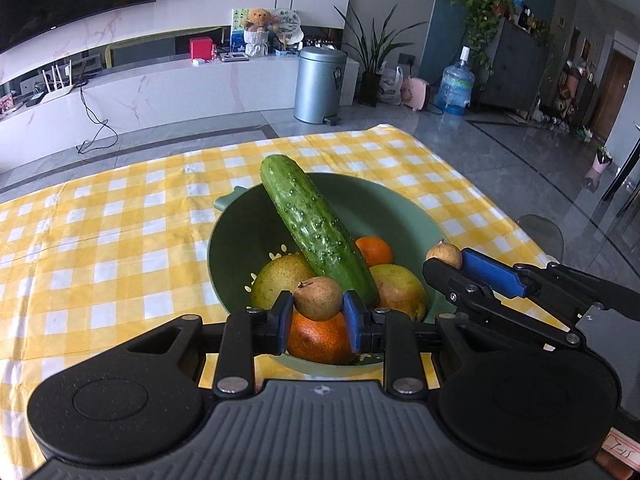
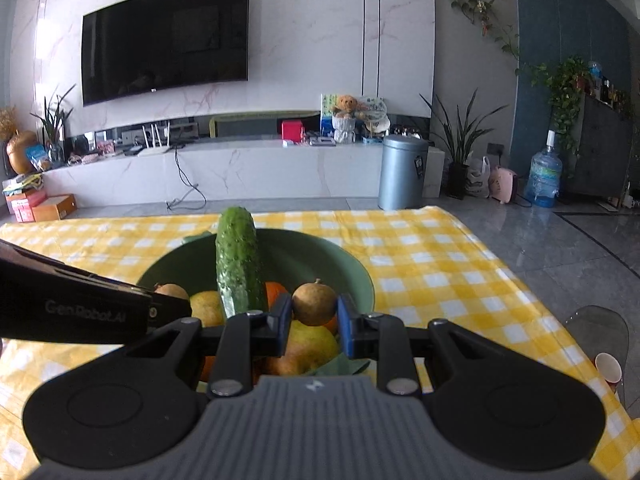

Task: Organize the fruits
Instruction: 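Lift both held longans and carry them over the green colander, then open both tools to drop the longans into the colander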

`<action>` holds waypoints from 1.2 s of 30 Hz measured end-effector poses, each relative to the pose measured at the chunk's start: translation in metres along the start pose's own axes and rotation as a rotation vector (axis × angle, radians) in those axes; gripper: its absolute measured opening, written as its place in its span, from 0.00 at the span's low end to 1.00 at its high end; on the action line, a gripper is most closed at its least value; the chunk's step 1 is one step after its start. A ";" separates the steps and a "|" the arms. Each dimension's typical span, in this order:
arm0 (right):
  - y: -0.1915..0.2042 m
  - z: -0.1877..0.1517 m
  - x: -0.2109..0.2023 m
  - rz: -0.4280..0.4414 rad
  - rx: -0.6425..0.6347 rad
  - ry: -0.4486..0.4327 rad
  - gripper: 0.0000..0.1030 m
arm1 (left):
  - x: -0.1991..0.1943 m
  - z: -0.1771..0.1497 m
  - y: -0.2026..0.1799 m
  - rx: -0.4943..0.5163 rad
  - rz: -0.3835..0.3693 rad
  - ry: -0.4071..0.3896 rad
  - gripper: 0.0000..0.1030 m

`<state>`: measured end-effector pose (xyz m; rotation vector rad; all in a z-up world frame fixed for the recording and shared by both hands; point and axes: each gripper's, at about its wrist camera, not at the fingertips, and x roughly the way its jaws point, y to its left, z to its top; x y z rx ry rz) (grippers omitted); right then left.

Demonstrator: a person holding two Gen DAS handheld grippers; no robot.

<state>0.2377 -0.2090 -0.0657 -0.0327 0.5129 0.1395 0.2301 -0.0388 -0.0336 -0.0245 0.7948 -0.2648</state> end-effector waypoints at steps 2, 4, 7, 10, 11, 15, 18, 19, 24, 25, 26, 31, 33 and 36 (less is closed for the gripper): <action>0.000 -0.001 0.003 -0.001 -0.002 0.011 0.20 | 0.003 -0.001 0.001 0.000 -0.006 0.009 0.29; 0.002 -0.002 0.005 0.002 -0.007 0.017 0.20 | 0.006 -0.002 0.001 0.001 -0.008 0.019 0.29; 0.004 -0.003 0.007 -0.001 -0.018 0.027 0.20 | 0.008 -0.002 0.000 0.001 -0.009 0.021 0.29; 0.004 -0.004 0.010 0.000 -0.014 0.044 0.20 | 0.011 -0.001 0.000 0.003 -0.011 0.020 0.29; 0.004 -0.004 0.011 -0.002 -0.017 0.050 0.20 | 0.011 -0.001 0.000 0.005 -0.012 0.020 0.29; 0.003 -0.005 0.013 0.003 -0.009 0.067 0.21 | 0.012 -0.001 0.000 0.006 -0.011 0.027 0.29; 0.004 -0.005 0.012 0.004 -0.016 0.068 0.21 | 0.014 -0.003 0.002 -0.007 -0.011 0.043 0.30; 0.004 -0.005 0.012 0.004 -0.015 0.067 0.21 | 0.014 -0.003 0.003 -0.011 -0.017 0.045 0.30; 0.001 -0.004 0.010 -0.004 0.011 0.052 0.25 | 0.008 -0.002 0.001 -0.002 -0.018 0.029 0.30; 0.000 -0.004 0.009 -0.002 0.016 0.048 0.28 | 0.006 -0.001 0.001 -0.003 -0.014 0.023 0.30; -0.001 -0.004 0.008 -0.005 0.020 0.042 0.32 | 0.003 0.000 0.001 -0.006 -0.014 0.016 0.33; -0.002 -0.003 0.000 -0.010 0.032 -0.005 0.42 | -0.016 0.002 0.004 -0.017 -0.001 -0.020 0.41; -0.001 -0.003 -0.006 -0.008 0.037 -0.032 0.48 | -0.025 0.000 0.005 -0.013 0.016 -0.033 0.42; 0.000 -0.004 -0.018 0.009 0.054 -0.079 0.60 | -0.039 -0.003 0.009 -0.013 0.037 -0.043 0.44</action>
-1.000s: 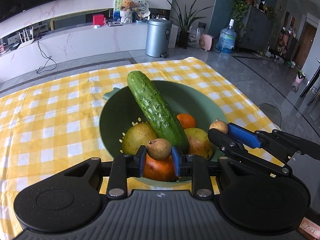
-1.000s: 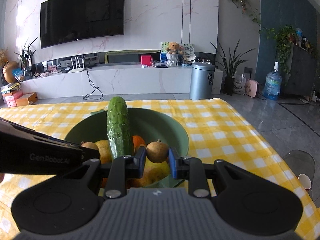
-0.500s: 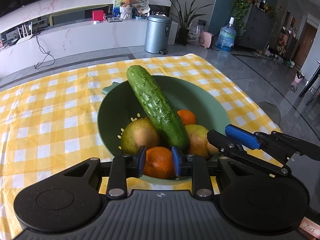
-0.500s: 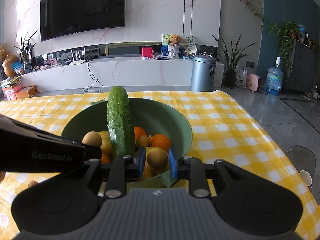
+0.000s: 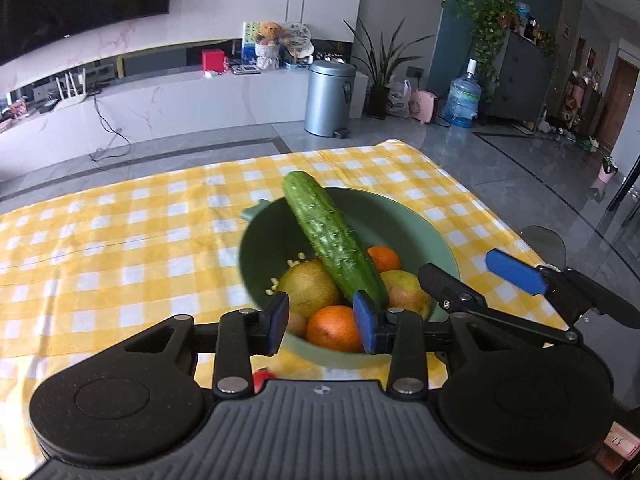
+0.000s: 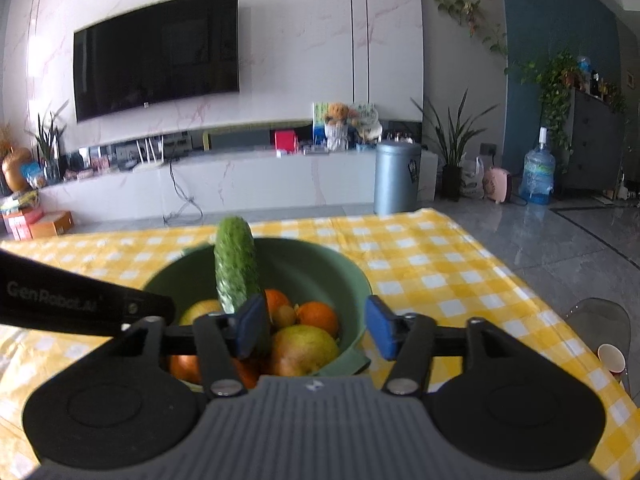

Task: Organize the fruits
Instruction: 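Open both tools to drop the longans into the colander, then move the left tool to the last longan while the right tool approaches the red cherry tomato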

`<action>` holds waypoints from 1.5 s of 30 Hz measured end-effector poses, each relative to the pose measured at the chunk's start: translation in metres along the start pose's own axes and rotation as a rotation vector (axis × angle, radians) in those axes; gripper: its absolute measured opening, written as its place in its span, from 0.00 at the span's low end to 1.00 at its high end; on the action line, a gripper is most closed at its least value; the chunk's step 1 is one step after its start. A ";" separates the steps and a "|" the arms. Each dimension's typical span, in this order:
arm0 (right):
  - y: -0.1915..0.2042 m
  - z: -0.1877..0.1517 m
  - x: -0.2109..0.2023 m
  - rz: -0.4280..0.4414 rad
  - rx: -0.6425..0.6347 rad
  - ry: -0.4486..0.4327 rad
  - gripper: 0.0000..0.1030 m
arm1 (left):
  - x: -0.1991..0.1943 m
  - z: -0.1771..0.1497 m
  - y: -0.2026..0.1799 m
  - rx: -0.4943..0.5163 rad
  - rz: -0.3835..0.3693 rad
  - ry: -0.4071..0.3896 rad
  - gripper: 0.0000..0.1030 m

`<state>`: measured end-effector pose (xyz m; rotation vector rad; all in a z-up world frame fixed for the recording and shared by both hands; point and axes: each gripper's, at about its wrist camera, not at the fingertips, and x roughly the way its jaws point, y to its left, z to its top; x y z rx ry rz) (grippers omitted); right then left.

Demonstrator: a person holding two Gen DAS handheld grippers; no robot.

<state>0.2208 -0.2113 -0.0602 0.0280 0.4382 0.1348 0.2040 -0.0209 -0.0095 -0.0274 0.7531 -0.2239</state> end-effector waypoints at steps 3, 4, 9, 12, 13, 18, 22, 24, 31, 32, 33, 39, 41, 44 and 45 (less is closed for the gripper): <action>0.007 -0.002 -0.012 0.032 -0.005 -0.033 0.65 | -0.013 -0.005 0.008 -0.015 0.025 -0.003 0.48; 0.009 -0.002 -0.015 0.043 -0.010 -0.041 0.67 | -0.017 -0.007 0.011 -0.021 0.032 -0.005 0.49; 0.020 -0.006 -0.026 0.129 0.032 -0.031 0.71 | -0.036 -0.014 0.026 -0.028 0.060 -0.011 0.54; 0.026 -0.009 -0.029 0.177 0.059 -0.005 0.71 | -0.044 -0.019 0.032 -0.011 0.070 -0.009 0.54; 0.029 -0.011 -0.031 0.189 0.058 -0.001 0.71 | -0.046 -0.021 0.034 -0.010 0.070 -0.006 0.54; 0.042 -0.014 -0.036 0.223 0.025 -0.011 0.70 | -0.046 -0.034 0.048 -0.035 0.076 0.017 0.54; 0.050 -0.019 -0.034 0.261 0.017 0.034 0.68 | -0.045 -0.043 0.060 -0.076 0.047 0.032 0.54; 0.053 -0.021 -0.034 0.279 0.006 0.058 0.62 | -0.043 -0.046 0.065 -0.085 0.046 0.035 0.54; 0.065 -0.027 -0.021 0.309 -0.027 0.134 0.51 | -0.032 -0.058 0.078 -0.119 0.040 0.066 0.54; 0.066 -0.028 -0.017 0.312 -0.026 0.152 0.50 | -0.030 -0.060 0.079 -0.120 0.040 0.070 0.54; 0.065 -0.028 -0.013 0.313 -0.020 0.171 0.49 | -0.028 -0.062 0.080 -0.121 0.040 0.074 0.54; 0.064 -0.033 0.010 0.301 0.025 0.276 0.47 | -0.018 -0.074 0.091 -0.136 0.032 0.089 0.54; 0.066 -0.035 0.016 0.301 0.030 0.293 0.44 | -0.014 -0.078 0.096 -0.146 0.026 0.092 0.54; 0.071 -0.036 0.023 0.298 0.018 0.301 0.40 | -0.011 -0.082 0.099 -0.151 0.023 0.086 0.54; 0.072 -0.036 0.025 0.297 0.013 0.301 0.39 | -0.010 -0.083 0.100 -0.149 0.023 0.082 0.54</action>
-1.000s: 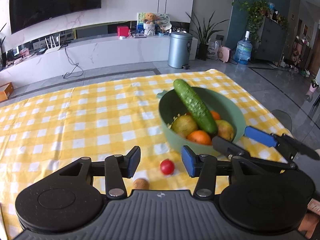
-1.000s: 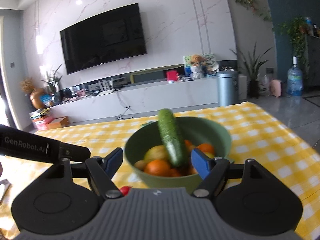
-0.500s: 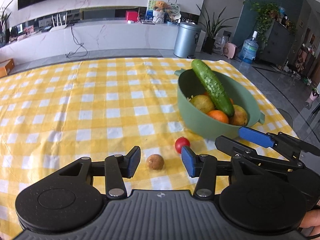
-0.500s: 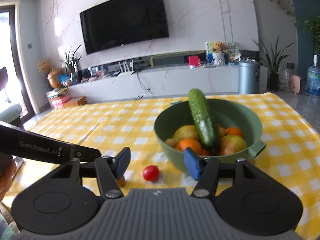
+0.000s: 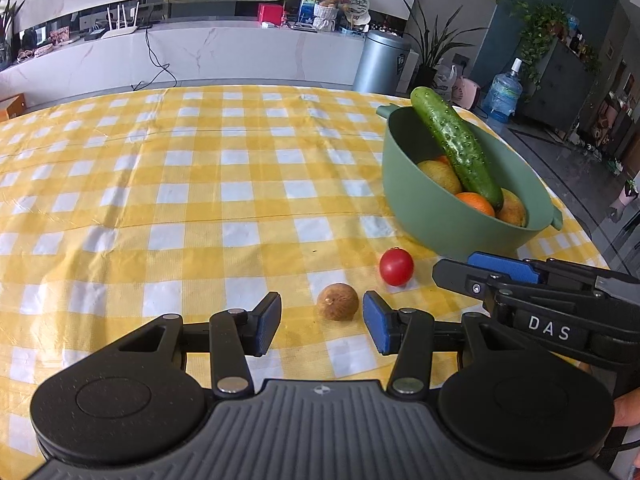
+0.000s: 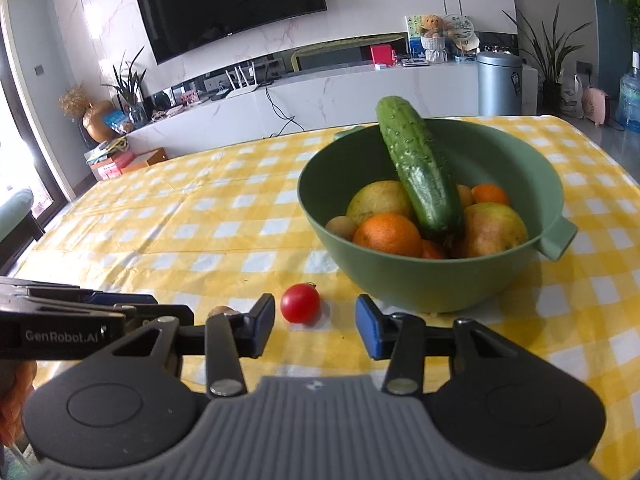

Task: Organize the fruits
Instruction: 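Move the left tool to the last longan while the right tool approaches the red cherry tomato, then grasp the longan with the left tool while the right tool grasps the cherry tomato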

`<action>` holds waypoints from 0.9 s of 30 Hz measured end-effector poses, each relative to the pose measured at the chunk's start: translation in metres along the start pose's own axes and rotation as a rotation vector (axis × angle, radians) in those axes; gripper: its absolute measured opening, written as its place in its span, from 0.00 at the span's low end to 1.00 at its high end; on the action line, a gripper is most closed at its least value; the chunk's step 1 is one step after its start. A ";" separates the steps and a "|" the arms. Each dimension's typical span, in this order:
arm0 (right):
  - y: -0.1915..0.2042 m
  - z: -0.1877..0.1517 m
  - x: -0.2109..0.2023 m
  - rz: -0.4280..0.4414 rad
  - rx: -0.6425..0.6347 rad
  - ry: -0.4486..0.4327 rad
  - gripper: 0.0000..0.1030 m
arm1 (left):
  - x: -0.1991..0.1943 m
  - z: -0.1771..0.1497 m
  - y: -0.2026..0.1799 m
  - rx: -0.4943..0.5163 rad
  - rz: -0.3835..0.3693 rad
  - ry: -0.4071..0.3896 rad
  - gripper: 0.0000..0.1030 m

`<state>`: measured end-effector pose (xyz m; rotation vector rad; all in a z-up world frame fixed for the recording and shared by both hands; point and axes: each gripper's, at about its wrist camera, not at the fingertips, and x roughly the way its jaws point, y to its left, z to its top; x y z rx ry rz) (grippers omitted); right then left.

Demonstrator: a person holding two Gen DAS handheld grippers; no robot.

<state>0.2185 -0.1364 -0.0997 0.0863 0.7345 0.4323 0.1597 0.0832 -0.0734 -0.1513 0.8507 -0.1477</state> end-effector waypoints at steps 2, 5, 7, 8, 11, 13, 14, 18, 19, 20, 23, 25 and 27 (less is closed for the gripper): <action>0.002 0.000 0.004 -0.004 -0.010 -0.002 0.37 | 0.002 -0.001 0.001 0.002 -0.006 -0.007 0.54; 0.004 0.000 0.007 -0.012 -0.023 0.000 0.34 | 0.007 -0.002 0.005 -0.006 -0.018 -0.002 0.54; 0.005 0.000 0.009 -0.010 -0.029 0.002 0.34 | 0.011 -0.002 0.006 -0.007 -0.017 0.008 0.53; 0.006 0.000 0.010 -0.008 -0.032 0.001 0.33 | 0.013 -0.003 0.006 -0.003 -0.013 0.011 0.52; 0.007 0.000 0.014 -0.007 -0.044 0.004 0.33 | 0.017 -0.004 0.004 0.015 -0.004 0.014 0.51; 0.008 0.000 0.016 -0.003 -0.050 0.008 0.33 | 0.019 -0.004 0.004 0.023 -0.006 0.015 0.51; 0.009 -0.001 0.017 -0.002 -0.052 0.009 0.33 | 0.021 -0.004 0.003 0.026 -0.008 0.015 0.50; 0.009 -0.001 0.020 0.009 -0.055 0.012 0.33 | 0.025 -0.004 0.002 0.033 -0.033 0.012 0.49; 0.009 -0.001 0.021 0.012 -0.057 0.013 0.33 | 0.026 -0.004 0.001 0.041 -0.038 0.013 0.48; 0.009 -0.002 0.022 0.016 -0.058 0.014 0.33 | 0.027 -0.005 -0.001 0.049 -0.039 0.016 0.45; 0.009 -0.002 0.025 0.013 -0.055 0.021 0.29 | 0.033 -0.006 -0.004 0.063 -0.036 0.025 0.40; 0.007 -0.001 0.026 0.017 -0.040 0.028 0.28 | 0.035 -0.006 -0.006 0.066 -0.032 0.017 0.38; 0.003 -0.001 0.028 0.023 -0.017 0.034 0.28 | 0.036 -0.006 -0.007 0.066 -0.030 0.006 0.37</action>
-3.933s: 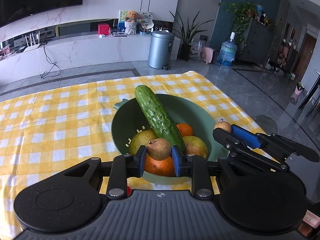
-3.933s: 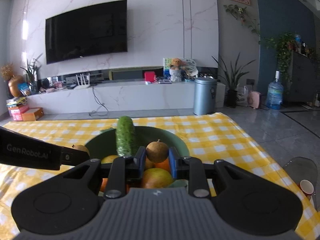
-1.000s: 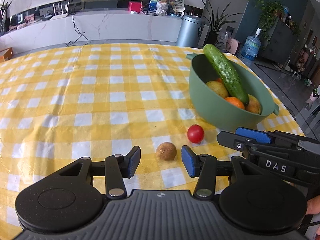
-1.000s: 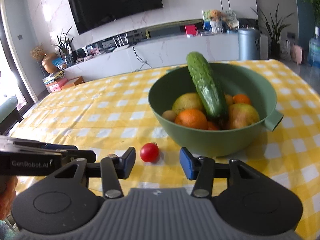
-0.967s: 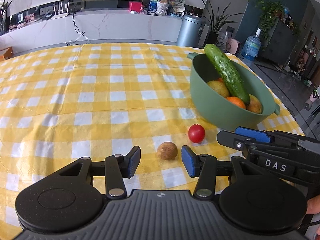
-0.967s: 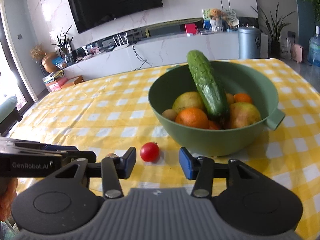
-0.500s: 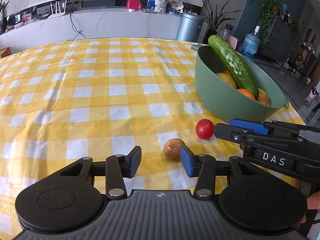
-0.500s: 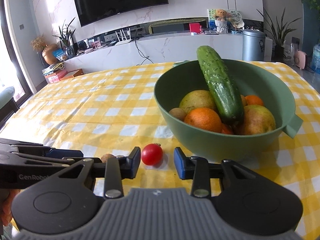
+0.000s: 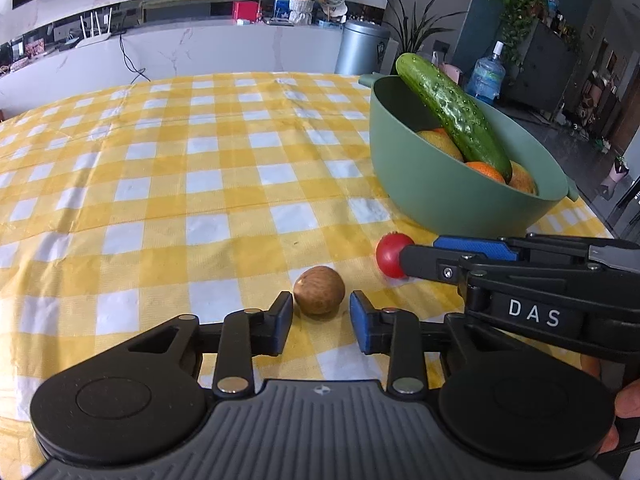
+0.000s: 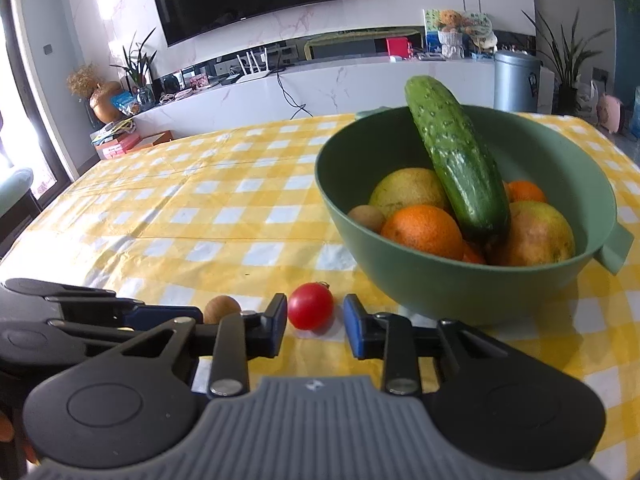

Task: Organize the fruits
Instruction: 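Grasp the longan with the left tool while the right tool grasps the cherry tomato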

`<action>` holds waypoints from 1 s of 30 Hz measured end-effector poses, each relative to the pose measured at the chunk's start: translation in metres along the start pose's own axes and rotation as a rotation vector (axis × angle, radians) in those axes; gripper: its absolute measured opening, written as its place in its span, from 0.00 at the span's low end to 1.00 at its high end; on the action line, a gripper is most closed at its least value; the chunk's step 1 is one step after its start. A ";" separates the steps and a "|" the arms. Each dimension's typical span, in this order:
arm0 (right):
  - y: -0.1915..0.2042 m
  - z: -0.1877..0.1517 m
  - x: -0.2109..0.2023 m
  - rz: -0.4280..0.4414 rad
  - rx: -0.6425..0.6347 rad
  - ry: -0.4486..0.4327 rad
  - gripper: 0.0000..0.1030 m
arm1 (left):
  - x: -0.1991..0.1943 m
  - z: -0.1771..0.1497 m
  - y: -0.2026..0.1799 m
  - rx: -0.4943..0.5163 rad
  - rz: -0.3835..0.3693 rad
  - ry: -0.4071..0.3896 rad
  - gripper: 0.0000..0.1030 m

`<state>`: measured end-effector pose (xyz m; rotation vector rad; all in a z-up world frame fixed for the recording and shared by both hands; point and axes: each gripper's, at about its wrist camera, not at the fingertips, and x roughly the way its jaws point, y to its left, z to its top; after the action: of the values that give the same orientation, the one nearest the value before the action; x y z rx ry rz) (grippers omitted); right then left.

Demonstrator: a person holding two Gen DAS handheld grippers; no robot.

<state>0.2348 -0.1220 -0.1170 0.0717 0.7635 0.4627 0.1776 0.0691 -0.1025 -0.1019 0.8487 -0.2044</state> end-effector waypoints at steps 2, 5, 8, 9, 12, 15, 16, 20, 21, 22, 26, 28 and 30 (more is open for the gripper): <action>-0.003 0.000 0.001 0.004 0.021 0.003 0.28 | 0.001 0.000 0.000 -0.004 0.002 -0.013 0.36; -0.006 0.000 0.005 0.011 0.044 0.008 0.28 | 0.003 0.001 0.000 -0.003 0.012 -0.027 0.35; -0.007 0.000 0.007 0.015 0.056 0.010 0.28 | 0.004 0.002 0.000 -0.004 0.017 -0.037 0.35; -0.008 0.001 0.009 0.018 0.062 0.013 0.28 | 0.005 0.002 0.000 -0.002 0.017 -0.041 0.33; -0.011 0.002 0.012 0.035 0.080 0.019 0.28 | 0.004 0.003 0.001 -0.003 0.020 -0.046 0.31; -0.009 0.001 0.014 0.045 0.077 0.022 0.28 | 0.002 0.004 0.000 0.006 0.046 -0.061 0.31; -0.008 0.001 0.015 0.048 0.072 0.024 0.28 | 0.000 0.004 0.001 0.003 0.051 -0.066 0.31; -0.004 0.001 0.018 0.046 0.046 0.022 0.30 | -0.003 0.005 0.005 -0.011 0.091 -0.066 0.31; -0.003 0.001 0.019 0.044 0.041 0.022 0.30 | -0.004 0.005 0.006 -0.017 0.098 -0.064 0.31; -0.002 0.000 0.020 0.042 0.039 0.024 0.30 | -0.004 0.004 0.008 -0.025 0.101 -0.062 0.31; 0.001 -0.002 0.022 0.022 0.020 0.036 0.29 | -0.007 0.003 0.011 -0.034 0.106 -0.061 0.31; 0.001 -0.002 0.020 0.019 0.017 0.036 0.27 | -0.007 0.003 0.010 -0.030 0.106 -0.063 0.31; 0.001 -0.002 0.020 0.016 0.011 0.038 0.25 | -0.007 0.002 0.010 -0.026 0.105 -0.061 0.31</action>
<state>0.2456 -0.1131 -0.1314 0.0796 0.8031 0.4766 0.1761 0.0800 -0.0972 -0.0875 0.7944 -0.0911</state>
